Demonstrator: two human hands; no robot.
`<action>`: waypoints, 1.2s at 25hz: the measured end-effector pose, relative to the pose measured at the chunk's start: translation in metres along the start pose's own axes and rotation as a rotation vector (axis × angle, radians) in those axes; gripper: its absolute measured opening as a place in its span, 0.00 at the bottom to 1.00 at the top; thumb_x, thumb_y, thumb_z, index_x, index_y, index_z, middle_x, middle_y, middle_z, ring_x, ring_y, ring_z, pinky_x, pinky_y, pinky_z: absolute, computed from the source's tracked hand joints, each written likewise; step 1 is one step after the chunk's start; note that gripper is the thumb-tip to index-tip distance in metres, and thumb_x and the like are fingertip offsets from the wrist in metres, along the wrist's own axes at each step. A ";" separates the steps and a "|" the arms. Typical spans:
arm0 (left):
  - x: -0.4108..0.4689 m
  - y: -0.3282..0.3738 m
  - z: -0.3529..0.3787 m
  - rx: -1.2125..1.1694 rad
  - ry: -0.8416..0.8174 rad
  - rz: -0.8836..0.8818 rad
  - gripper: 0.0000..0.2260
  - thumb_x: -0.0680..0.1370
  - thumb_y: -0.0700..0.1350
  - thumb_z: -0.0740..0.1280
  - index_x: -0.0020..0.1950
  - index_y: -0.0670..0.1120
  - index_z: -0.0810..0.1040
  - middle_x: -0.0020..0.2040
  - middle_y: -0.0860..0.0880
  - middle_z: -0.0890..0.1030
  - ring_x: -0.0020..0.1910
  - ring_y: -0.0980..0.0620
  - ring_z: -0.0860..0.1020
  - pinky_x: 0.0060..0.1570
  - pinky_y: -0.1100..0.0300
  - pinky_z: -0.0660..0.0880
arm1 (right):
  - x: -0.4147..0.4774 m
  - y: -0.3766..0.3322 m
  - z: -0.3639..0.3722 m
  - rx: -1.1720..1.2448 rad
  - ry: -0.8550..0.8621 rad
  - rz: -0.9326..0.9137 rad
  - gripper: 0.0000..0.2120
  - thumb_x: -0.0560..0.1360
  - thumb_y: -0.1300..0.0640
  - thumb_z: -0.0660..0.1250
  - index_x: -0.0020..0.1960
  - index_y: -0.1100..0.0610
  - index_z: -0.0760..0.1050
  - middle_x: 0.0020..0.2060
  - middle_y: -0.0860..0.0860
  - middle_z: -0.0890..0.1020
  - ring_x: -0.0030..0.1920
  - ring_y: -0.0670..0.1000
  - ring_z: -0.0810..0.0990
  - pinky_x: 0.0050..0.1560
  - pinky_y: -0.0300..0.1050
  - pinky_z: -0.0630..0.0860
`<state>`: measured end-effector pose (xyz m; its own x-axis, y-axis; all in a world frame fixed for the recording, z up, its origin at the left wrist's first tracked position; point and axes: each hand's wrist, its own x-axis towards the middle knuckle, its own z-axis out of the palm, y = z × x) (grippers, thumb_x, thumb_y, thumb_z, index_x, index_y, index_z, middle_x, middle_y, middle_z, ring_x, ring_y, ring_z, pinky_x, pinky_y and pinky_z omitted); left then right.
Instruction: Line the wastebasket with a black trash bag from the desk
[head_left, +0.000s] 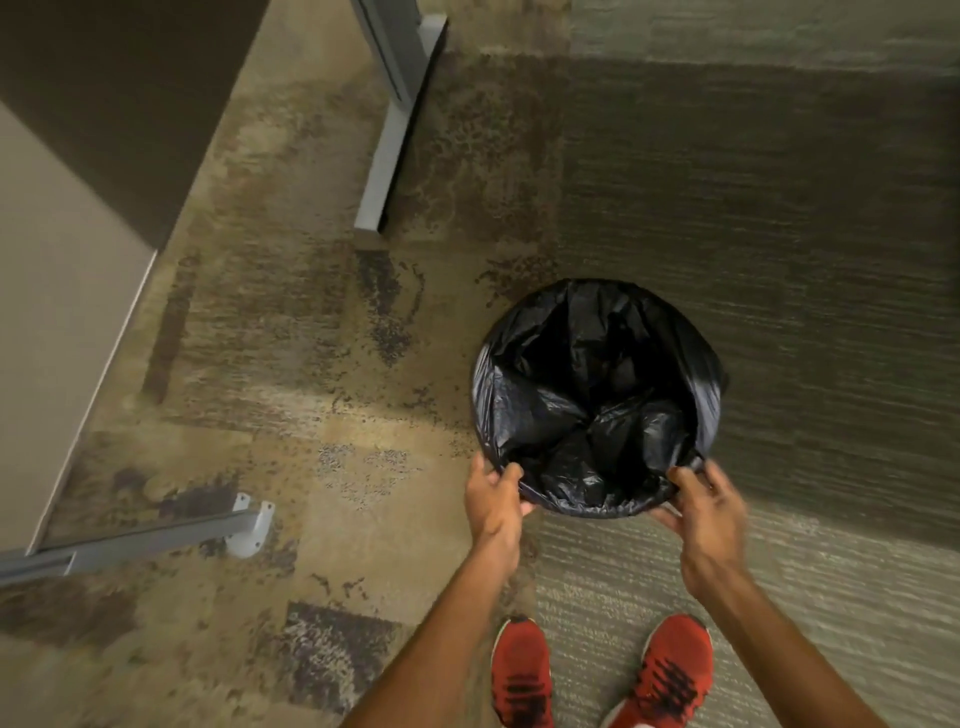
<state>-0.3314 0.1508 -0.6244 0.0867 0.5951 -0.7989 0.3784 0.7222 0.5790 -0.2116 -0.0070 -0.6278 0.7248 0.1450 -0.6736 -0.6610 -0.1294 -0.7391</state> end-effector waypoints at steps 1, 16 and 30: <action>0.008 0.010 -0.014 -0.019 0.026 0.038 0.30 0.80 0.35 0.64 0.79 0.51 0.60 0.61 0.42 0.80 0.54 0.46 0.81 0.43 0.53 0.82 | -0.001 0.000 0.023 -0.007 -0.022 -0.013 0.15 0.80 0.65 0.63 0.65 0.57 0.76 0.45 0.51 0.86 0.38 0.45 0.84 0.32 0.40 0.82; 0.140 0.084 -0.182 -0.089 0.264 0.288 0.33 0.79 0.31 0.63 0.76 0.59 0.60 0.67 0.43 0.77 0.47 0.49 0.82 0.48 0.36 0.82 | -0.003 0.055 0.269 -0.038 -0.273 0.046 0.15 0.80 0.67 0.62 0.66 0.59 0.74 0.46 0.49 0.84 0.41 0.45 0.84 0.39 0.47 0.85; 0.134 0.094 -0.181 0.254 0.364 0.317 0.30 0.81 0.49 0.66 0.79 0.51 0.56 0.74 0.42 0.72 0.68 0.38 0.75 0.66 0.40 0.73 | -0.010 0.041 0.259 -0.571 -0.320 -0.062 0.28 0.81 0.55 0.65 0.78 0.56 0.60 0.69 0.59 0.76 0.67 0.60 0.76 0.66 0.55 0.73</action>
<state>-0.4506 0.3623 -0.6474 -0.0751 0.8861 -0.4574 0.6006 0.4063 0.6886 -0.2963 0.2400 -0.6511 0.6067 0.4420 -0.6608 -0.3488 -0.5990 -0.7208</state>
